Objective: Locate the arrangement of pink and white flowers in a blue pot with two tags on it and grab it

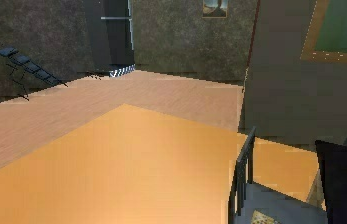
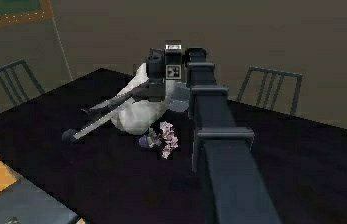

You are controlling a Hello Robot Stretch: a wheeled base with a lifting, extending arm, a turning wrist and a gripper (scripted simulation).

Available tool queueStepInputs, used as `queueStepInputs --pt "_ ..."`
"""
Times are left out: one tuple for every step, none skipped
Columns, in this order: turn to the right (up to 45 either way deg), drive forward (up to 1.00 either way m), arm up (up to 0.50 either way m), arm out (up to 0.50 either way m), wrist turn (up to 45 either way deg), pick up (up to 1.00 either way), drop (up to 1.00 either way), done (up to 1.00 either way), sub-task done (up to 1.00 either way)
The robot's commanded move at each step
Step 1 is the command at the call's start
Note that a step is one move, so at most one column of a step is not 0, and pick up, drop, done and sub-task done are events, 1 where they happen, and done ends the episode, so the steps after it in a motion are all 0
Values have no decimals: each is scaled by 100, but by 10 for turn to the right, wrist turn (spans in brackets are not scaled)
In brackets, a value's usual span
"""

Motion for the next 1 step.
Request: queueStepInputs --pt "0 0 0 0 450 0 0 0 0"
